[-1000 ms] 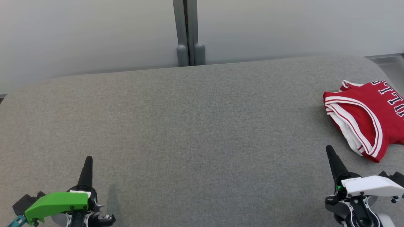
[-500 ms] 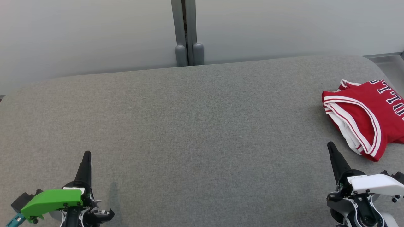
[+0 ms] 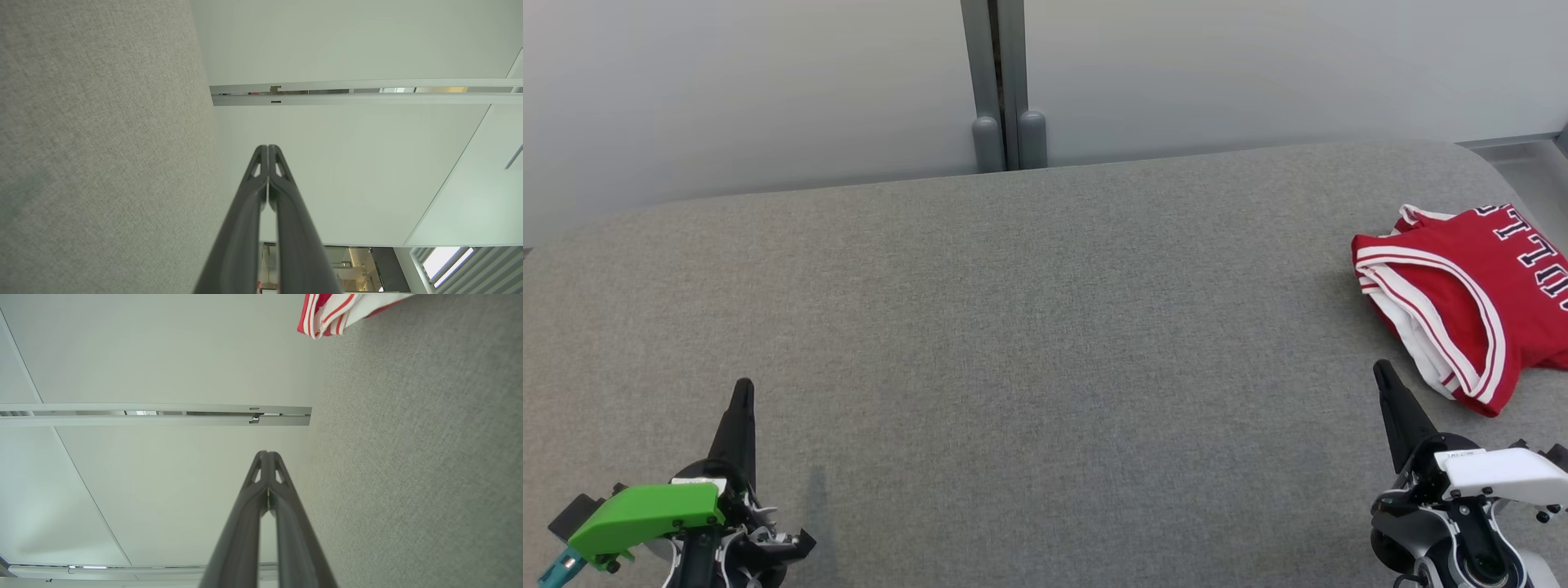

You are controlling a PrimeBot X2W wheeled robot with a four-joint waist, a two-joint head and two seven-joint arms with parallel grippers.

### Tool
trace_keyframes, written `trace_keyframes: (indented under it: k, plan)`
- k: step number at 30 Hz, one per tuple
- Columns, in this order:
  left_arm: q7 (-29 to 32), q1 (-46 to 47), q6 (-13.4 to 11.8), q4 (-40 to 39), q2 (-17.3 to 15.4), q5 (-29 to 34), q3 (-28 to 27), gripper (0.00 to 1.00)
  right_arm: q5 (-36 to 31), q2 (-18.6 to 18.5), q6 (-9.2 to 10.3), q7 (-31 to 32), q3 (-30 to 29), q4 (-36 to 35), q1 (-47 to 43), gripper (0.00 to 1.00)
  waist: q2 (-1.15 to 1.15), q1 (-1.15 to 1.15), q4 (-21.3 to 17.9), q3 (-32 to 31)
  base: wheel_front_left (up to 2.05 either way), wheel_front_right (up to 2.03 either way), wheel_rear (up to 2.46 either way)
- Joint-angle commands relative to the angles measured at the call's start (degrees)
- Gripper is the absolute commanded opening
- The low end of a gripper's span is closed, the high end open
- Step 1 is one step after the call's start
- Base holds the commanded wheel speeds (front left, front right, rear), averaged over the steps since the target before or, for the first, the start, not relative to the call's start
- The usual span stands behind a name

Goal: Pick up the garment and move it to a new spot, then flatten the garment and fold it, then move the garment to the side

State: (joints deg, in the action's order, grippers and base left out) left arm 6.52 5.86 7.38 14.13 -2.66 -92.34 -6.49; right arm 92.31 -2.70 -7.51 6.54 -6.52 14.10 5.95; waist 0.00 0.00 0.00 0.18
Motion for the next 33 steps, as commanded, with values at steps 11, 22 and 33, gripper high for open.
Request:
trace_keyframes:
  k: [11, 22, 33]
  plan:
    - [0.19, 0.72, 0.29, -0.15, -0.38, -0.18, -0.17, 0.00, 0.19, -0.34, 0.04, 0.20, -0.12, -0.29, 0.47, 0.00, 0.00, 0.00, 0.00, 0.00, 0.00, 0.00, 0.00]
    - [0.19, 0.72, 0.29, -0.16, -0.38, -0.18, -0.17, 0.00, 0.19, -0.34, 0.04, 0.20, -0.12, -0.28, 0.46, 0.00, 0.00, 0.00, 0.00, 0.00, 0.00, 0.00, 0.00]
    - [0.19, 0.72, 0.29, -0.16, -0.38, -0.18, -0.17, 0.00, 0.20, -0.34, 0.04, 0.20, -0.11, -0.28, 0.46, 0.00, 0.00, 0.00, 0.00, 0.00, 0.00, 0.00, 0.00]
